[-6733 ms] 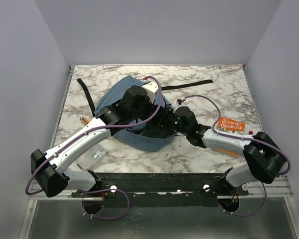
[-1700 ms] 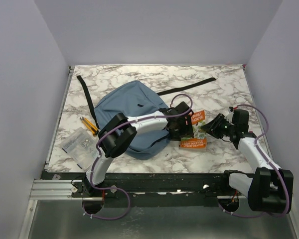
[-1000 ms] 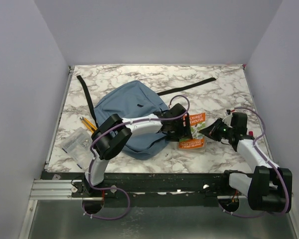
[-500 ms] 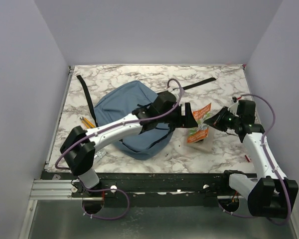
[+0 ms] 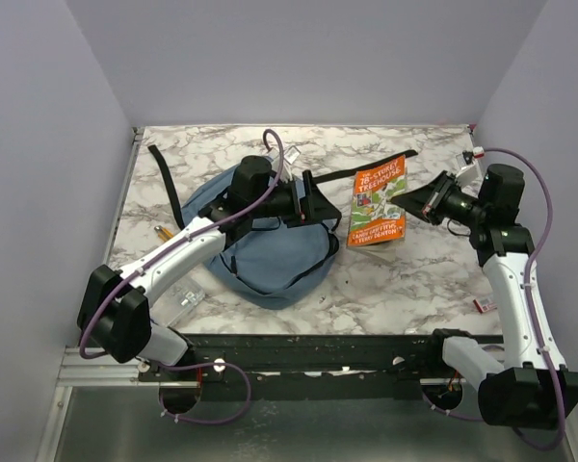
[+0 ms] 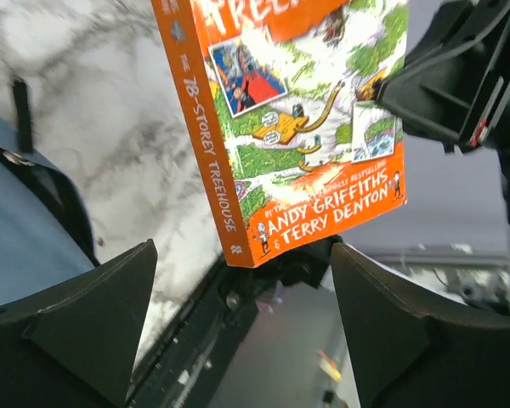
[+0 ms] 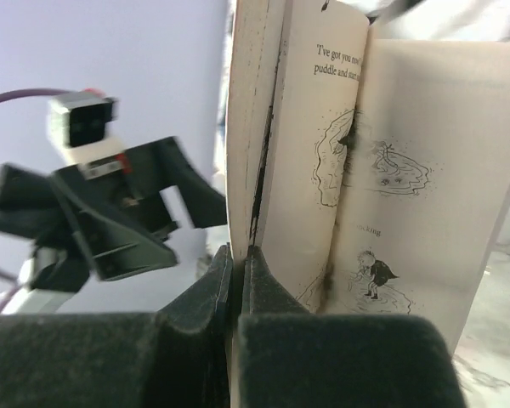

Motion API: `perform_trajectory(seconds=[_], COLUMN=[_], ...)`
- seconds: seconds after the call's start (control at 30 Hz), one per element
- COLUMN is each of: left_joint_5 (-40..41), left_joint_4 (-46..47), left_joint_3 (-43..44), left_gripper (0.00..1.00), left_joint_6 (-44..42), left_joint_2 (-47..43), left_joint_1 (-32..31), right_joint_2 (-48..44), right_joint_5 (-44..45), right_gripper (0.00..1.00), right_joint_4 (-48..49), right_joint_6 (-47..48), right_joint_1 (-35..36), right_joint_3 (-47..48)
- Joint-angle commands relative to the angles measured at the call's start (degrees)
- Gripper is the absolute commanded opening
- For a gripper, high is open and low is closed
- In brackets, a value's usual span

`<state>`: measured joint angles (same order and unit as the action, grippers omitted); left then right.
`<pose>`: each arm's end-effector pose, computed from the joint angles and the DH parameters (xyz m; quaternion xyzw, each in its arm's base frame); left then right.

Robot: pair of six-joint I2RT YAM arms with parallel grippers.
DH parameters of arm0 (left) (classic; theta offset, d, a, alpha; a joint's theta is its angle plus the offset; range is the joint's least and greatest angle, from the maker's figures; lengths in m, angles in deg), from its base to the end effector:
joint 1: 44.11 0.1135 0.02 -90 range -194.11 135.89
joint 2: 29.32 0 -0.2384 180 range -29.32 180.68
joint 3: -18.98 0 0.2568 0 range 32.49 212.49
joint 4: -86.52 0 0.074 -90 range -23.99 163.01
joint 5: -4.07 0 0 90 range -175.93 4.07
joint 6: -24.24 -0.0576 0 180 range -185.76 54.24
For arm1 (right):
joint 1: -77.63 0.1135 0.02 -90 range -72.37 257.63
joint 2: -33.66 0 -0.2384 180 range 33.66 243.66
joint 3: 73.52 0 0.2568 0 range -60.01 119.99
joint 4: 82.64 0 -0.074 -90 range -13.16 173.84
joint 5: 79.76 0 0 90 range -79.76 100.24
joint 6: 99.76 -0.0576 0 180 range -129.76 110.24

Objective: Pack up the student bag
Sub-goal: Pick up the book from the center of the board.

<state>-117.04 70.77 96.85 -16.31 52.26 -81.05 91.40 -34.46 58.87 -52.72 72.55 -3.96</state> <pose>0.2680 -0.2387 0.2916 0.0682 0.7987 -0.5404 0.2557 0.2494 0.0185 0.3161 0.1381 0.8003 0.4637 0.3542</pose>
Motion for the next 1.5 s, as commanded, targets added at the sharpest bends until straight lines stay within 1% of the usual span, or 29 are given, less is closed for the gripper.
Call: perform_trajectory(seconds=[0.0, 0.07, 0.1, 0.13, 0.17, 0.23, 0.3, 0.37, 0.5, 0.57, 0.7, 0.8, 0.83, 0.9, 1.0, 1.07, 1.17, 1.2, 1.23, 1.27, 1.33, 1.4, 1.47], left_joint_5=[-15.46, -18.97, -20.59, -21.33, -21.84, -22.63, -22.93, -23.34, -23.71, -23.89, -23.86, -23.86, -23.97, -23.91, -23.49, -23.1, -22.61, -22.42, -22.17, -21.99, -21.69, -21.13, -20.13], left_joint_4=[8.76, 15.01, 20.32, 24.84, 27.44, 31.38, 34.03, 37.87, 45.06, 49.15, 51.45, 51.54, 51.69, 52.07, 52.62, 52.85, 53.19, 53.34, 53.52, 53.57, 53.74, 53.74, 53.74], left_joint_3=[-1.3, -2.56, -3.53, -4.7, -5.44, -5.89, -6.15, -6.58, -7.05, -7.14, -6.73, -6.7, -6.55, -6.42, -6.27, -6.41, -7.41, -7.99, -8.75, -9.4, -11.21, -13.08, -15.03], left_gripper=[0.85, 0.81, 0.8, 0.79, 0.79, 0.79, 0.79, 0.79, 0.76, 0.73, 0.66, 0.65, 0.63, 0.56, 0.4, 0.31, 0.18, 0.12, 0.07, 0.02, 0.0, 0.0, 0.0], left_joint_6=[6.16, 11.12, 14.56, 17.19, 19.63, 22.42, 24.98, 27.5, 32.07, 34.89, 36.88, 37.41, 37.58, 37.85, 37.65, 37.5, 37.34, 37.31, 37.32, 37.36, 37.34, 36.84, 36.19], left_joint_2=[0.7, 2.06, 2.39, 2.78, 3.16, 3.77, 4.68, 5.32, 6.5, 7.26, 8.85, 9.91, 10.34, 10.65, 10.32, 9.75, 8.66, 8.02, 7.4, 6.61, 4.93, 2.97, 0.67], left_joint_1=[0.59, 0.56, 0.56, 0.56, 0.56, 0.57, 0.56, 0.56, 0.43, 0.31, 0.07, -0.27, -0.44, -0.57, -0.42, -0.13, 0.53, 1.0, 1.51, 2.03, 3.36, 4.94, 6.71], right_joint_2=[-1.97, -2.64, -3.03, -3.34, -3.56, -4.14, -4.69, -5.02, -4.97, -4.66, -4.16, -4.15, -4.13, -4.12, -4.08, -3.95, -3.61, -3.31, -3.1, -2.75, -2.03, -1.33, -0.81], right_joint_5=[-14.68, -17.04, -17.73, -18.24, -18.65, -19.63, -20.59, -21.38, -21.73, -22.04, -22.22, -22.28, -22.26, -22.31, -22.43, -22.57, -22.04, -21.69, -20.9, -20.27, -18.62, -15.92, -11.48], right_gripper=[0.0, 0.01, 0.01, 0.01, 0.01, 0.01, 0.0, 0.01, 0.01, 0.01, 0.01, 0.01, 0.01, 0.01, 0.01, 0.01, 0.01, 0.03, 0.11, 0.21, 0.36, 0.48, 0.58], right_joint_4=[14.13, 18.65, 19.98, 20.73, 21.32, 24.17, 29.78, 33.34, 34.0, 34.19, 34.39, 35.1, 35.05, 35.01, 34.36, 33.18, 27.78, 25.22, 20.93, 17.36, 10.86, 4.3, -0.9], right_joint_6=[-10.5, -13.83, -14.9, -15.42, -16.1, -18.76, -22.17, -24.9, -25.42, -25.34, -25.31, -25.52, -25.51, -25.51, -24.88, -23.97, -19.83, -17.44, -15.05, -12.26, -6.91, -1.57, 2.15], right_joint_1=[0.01, 0.06, 0.04, 0.01, -0.01, 0.05, 0.01, 0.0, 0.07, 0.25, 0.6, 0.73, 0.76, 0.77, 0.7, 0.7, 0.7, 0.72, 0.72, 0.7, 0.69, 0.71, 0.71], right_joint_3=[1.6, 0.63, 0.25, 0.18, -0.01, -0.84, -2.39, -3.52, -4.27, -4.72, -5.43, -5.57, -5.43, -5.55, -5.94, -6.38, -5.8, -5.35, -4.53, -4.02, -2.77, -1.72, -1.08])
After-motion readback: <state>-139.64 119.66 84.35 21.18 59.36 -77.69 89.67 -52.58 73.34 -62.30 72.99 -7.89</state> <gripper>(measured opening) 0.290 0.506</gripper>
